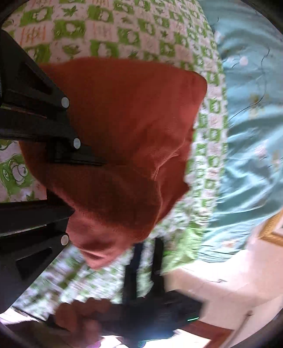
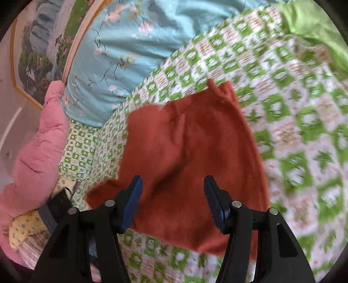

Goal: Fold small clothes

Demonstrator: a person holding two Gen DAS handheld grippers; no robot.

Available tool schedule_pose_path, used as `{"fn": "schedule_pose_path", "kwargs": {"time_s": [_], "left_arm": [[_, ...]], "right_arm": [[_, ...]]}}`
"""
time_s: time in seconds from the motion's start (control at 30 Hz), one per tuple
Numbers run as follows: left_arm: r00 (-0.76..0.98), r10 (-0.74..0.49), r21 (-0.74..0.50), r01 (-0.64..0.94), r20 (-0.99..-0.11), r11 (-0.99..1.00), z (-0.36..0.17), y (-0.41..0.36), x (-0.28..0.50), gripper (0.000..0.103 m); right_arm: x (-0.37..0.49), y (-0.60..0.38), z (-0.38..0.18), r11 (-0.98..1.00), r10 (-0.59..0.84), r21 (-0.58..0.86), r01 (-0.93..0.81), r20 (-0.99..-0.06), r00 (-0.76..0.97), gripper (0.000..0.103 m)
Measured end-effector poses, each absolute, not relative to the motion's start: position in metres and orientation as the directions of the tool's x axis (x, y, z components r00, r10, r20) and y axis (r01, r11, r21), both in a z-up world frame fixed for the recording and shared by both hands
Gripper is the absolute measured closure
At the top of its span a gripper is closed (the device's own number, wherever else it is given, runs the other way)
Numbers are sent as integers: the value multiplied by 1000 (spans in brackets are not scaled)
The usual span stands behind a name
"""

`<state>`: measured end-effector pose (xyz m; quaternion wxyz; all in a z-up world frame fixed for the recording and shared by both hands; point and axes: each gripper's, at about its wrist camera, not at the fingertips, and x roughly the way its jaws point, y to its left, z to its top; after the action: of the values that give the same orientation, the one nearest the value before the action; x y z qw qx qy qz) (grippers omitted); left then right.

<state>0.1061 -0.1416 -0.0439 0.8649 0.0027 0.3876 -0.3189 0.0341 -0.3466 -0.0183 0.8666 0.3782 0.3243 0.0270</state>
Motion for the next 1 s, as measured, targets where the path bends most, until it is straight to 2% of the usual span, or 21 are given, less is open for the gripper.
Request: {"fn": "schedule_pose_path", "kwargs": {"time_s": [0.37,0.4,0.43,0.5,0.7,0.77,0.9,1.0], "left_arm": [[510,-567,-260,552,-646,792,-38,-128,106,94],[510,-563,-252,554,-650,793,-37,-129,106,94],[509,-562,-249,556,-651,793,-36,-129,105,94],[516,-566,-242,565,-643,789,-27,-131,103,94],[479,-671,-283,652,-566,704,7,-164,96,93],[442,-687,-301,667,-577,682,0,-183,97,92],[349,-681,-335,671,-643,661,-35,-218,101,91],[339,-660,-321,670,-670,670,-46,-229,99,91]], "right_arm": [[142,-319,-55,683,462,710,174,-604,650,44],[147,-318,-57,683,465,708,179,-611,641,61],[152,-316,-58,691,466,701,177,-618,632,85],[154,-313,-49,705,465,694,149,-611,641,86],[112,-336,26,749,421,663,-1,-475,773,87],[99,-352,29,785,358,619,41,-506,785,88],[90,-384,-14,787,295,593,173,-607,738,88],[84,-399,-45,762,294,605,231,-641,709,88]]}}
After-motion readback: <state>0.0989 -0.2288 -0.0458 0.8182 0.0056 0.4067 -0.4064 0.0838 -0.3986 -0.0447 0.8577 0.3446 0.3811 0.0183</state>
